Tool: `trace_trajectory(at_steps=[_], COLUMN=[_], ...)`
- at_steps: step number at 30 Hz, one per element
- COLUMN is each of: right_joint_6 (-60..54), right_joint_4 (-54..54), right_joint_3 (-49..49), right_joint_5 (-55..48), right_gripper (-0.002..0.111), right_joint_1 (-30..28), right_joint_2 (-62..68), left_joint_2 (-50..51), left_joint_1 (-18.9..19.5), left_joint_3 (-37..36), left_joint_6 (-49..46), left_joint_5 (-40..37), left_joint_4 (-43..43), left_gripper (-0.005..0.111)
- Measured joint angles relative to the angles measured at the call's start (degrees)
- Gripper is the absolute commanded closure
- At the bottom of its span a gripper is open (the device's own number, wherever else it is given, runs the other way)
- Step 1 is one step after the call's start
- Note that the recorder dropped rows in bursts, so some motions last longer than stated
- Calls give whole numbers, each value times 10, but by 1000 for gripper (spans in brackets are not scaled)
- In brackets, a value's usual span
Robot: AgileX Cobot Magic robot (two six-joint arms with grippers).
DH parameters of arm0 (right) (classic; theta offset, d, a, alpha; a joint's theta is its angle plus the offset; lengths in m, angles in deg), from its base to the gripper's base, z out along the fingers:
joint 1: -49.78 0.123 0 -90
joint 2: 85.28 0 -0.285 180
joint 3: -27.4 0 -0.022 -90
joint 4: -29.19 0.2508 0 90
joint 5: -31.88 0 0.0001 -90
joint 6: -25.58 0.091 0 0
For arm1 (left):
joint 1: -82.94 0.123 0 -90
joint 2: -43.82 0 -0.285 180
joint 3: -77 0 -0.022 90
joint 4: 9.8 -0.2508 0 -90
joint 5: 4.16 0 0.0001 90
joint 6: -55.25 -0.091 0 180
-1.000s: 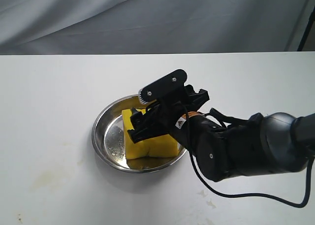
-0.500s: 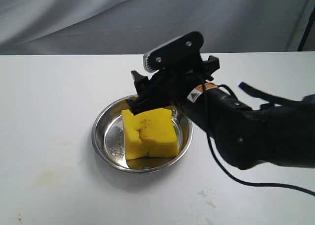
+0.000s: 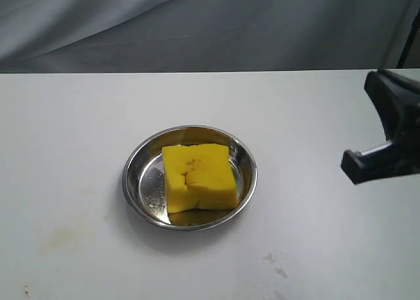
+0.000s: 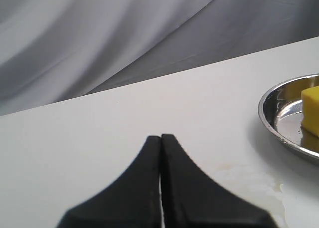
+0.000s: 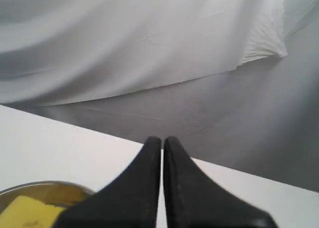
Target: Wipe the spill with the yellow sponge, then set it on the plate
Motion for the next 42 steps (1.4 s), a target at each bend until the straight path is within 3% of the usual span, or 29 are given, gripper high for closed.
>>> trace_trajectory(at_steps=[7,11,18,35,38,42], right_joint_6=[11,14,16,18,18,18], right_joint_4=[-75,-81,-30,-27,-27,-27], right_joint_3=[-43,-44,-44,-44,-44,-44], right_joint_5=[-289,-358,-372,-373,-373,-377], right_gripper=[108,108,108,108,108,108], right_joint_1=[0,0,0,-2,-27,-106], right_joint_2=[-115,-118,-119,-126,-150,-215], left_joint_2=[0,0,0,0,0,0], left_joint_1=[0,0,0,0,0,0], left_joint_3=[0,0,0,0,0,0], left_joint_6=[0,0,0,0,0,0], left_joint_5=[0,0,0,0,0,0], left_joint_4=[0,0,0,0,0,0], left_gripper=[107,107,107,107,107,107])
